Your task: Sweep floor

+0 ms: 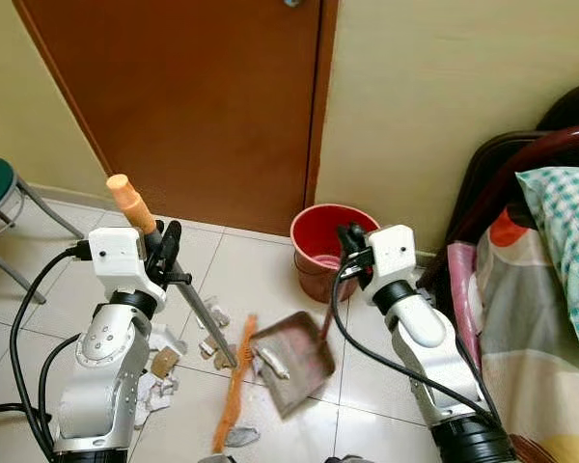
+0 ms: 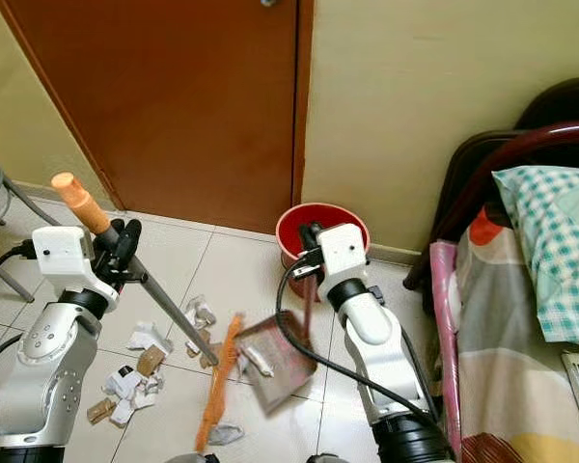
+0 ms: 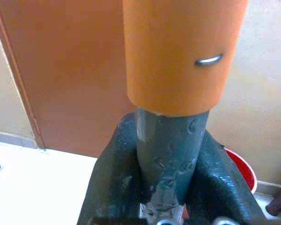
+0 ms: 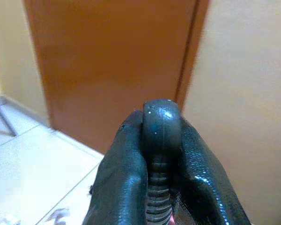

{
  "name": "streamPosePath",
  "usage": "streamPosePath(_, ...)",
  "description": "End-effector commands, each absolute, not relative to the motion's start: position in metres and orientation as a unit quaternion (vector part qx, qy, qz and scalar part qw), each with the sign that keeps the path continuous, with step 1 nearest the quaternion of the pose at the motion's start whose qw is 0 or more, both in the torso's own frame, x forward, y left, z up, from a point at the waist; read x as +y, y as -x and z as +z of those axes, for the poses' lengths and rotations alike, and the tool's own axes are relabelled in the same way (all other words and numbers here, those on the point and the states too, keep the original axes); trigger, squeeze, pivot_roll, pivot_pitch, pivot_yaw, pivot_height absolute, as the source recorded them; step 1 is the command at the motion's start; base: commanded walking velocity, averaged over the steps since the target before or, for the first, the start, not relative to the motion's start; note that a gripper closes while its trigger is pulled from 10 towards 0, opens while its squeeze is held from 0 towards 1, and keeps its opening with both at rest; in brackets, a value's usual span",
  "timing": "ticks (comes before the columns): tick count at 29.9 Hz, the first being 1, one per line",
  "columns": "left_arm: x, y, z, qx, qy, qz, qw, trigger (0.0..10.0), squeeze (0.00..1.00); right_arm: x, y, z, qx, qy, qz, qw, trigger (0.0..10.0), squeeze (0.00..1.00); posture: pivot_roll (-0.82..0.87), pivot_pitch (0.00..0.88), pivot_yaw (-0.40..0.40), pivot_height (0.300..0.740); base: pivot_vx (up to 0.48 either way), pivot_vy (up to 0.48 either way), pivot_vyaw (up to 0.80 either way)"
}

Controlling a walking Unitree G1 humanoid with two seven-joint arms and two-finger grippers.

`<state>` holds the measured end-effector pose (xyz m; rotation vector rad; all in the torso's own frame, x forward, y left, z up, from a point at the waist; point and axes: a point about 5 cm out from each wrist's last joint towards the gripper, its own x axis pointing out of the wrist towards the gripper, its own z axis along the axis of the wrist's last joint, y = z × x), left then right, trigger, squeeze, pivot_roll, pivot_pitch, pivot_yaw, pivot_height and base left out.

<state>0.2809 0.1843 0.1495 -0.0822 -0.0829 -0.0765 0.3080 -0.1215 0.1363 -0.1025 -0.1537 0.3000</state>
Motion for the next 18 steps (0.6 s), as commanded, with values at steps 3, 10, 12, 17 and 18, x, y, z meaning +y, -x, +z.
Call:
streamPosePath(3, 0.184, -0.281, 0.151, -0.047, 0.031, -0.039, 0.998, 10.0, 0.0, -0.118, -0.31, 0.156, -0.122, 0.058, 0.152, 0.979, 10.0, 0.0, 0.04, 0.143, 0.017, 0.74, 0.0, 0.0, 0.0)
streamPosePath(10, 0.183, -0.281, 0.152, -0.049, 0.034, -0.04, 0.997, 10.0, 0.0, -0.123, -0.312, 0.141, -0.079, 0.027, 0.128, 0.988, 10.0, 0.0, 0.05, 0.143, 0.016, 0.74, 0.0, 0.0, 0.0)
streamPosePath(12, 0.183, -0.281, 0.151, -0.049, 0.034, -0.039, 0.997, 10.0, 0.0, -0.126, -0.312, 0.136, -0.063, 0.01, 0.112, 0.992, 10.0, 0.0, 0.05, 0.143, 0.016, 0.74, 0.0, 0.0, 0.0)
streamPosePath(17, 0.187, -0.281, 0.154, -0.057, 0.033, -0.024, 0.998, 10.0, 0.0, -0.134, -0.313, 0.129, -0.035, -0.029, 0.08, 0.996, 10.0, 0.0, 0.05, 0.143, 0.015, 0.74, 0.0, 0.0, 0.0)
streamPosePath(18, 0.189, -0.281, 0.155, -0.061, 0.031, -0.016, 0.998, 10.0, 0.0, -0.136, -0.314, 0.128, -0.031, -0.036, 0.075, 0.996, 10.0, 0.0, 0.05, 0.143, 0.015, 0.74, 0.0, 0.0, 0.0)
